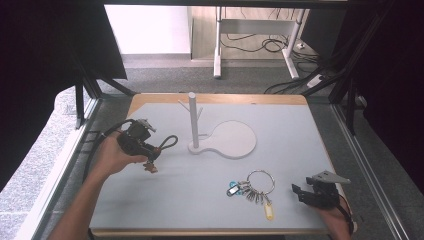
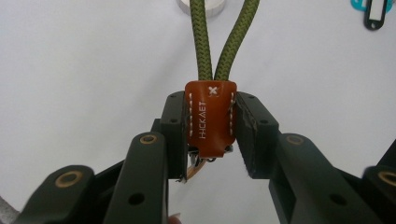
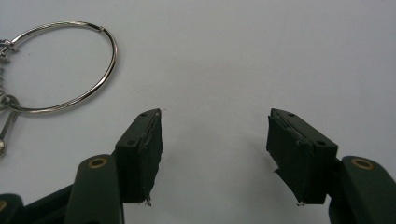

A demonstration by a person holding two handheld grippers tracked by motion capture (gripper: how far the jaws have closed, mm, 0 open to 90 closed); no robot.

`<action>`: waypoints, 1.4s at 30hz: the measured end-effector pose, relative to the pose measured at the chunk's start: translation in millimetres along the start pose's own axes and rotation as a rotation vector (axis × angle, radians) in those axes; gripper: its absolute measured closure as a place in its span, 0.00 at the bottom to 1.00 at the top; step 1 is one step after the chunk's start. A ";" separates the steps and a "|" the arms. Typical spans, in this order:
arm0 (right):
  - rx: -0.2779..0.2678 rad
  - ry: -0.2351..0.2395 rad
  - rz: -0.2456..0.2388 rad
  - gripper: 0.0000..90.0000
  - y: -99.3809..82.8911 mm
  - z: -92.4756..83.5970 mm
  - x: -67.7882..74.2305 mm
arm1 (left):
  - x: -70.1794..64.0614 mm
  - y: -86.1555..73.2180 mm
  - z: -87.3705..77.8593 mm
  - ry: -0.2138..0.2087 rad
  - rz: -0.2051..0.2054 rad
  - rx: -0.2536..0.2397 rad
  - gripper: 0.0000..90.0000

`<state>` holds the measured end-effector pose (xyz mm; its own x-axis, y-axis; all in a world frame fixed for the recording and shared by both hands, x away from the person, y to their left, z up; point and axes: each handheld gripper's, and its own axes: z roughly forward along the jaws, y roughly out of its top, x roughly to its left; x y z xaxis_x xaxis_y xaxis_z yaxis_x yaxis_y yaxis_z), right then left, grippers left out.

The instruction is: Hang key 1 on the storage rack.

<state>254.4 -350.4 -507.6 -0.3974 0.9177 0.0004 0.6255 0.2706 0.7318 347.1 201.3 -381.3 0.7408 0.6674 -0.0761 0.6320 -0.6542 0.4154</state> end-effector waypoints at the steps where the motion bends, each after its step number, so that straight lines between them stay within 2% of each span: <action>1: -0.002 0.000 -0.001 0.40 0.0 -0.4 -0.2 | 0.4 0.7 -1.2 0.001 -0.001 -0.001 0.74; 8: -0.006 -0.001 0.000 0.40 0.0 -1.0 -1.0 | 4.0 5.3 -3.2 0.003 -0.007 0.000 0.74; 14: -0.002 -0.003 -0.001 0.40 -0.2 -0.6 -1.0 | 7.0 7.1 -8.1 -0.004 -0.014 -0.027 0.74; 32: -0.005 -0.003 0.001 0.40 -0.2 -0.9 -1.3 | 16.3 17.6 -23.4 0.010 -0.027 -0.050 0.74; 42: -0.006 -0.002 0.004 0.40 -0.4 -1.0 -2.4 | 17.4 24.8 -36.2 0.025 -0.029 -0.069 0.74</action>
<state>254.4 -353.0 -507.1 -0.3930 0.9195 0.0020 0.6229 0.2646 0.7361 367.4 209.5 -339.5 0.7157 0.6953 -0.0664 0.6355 -0.6088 0.4749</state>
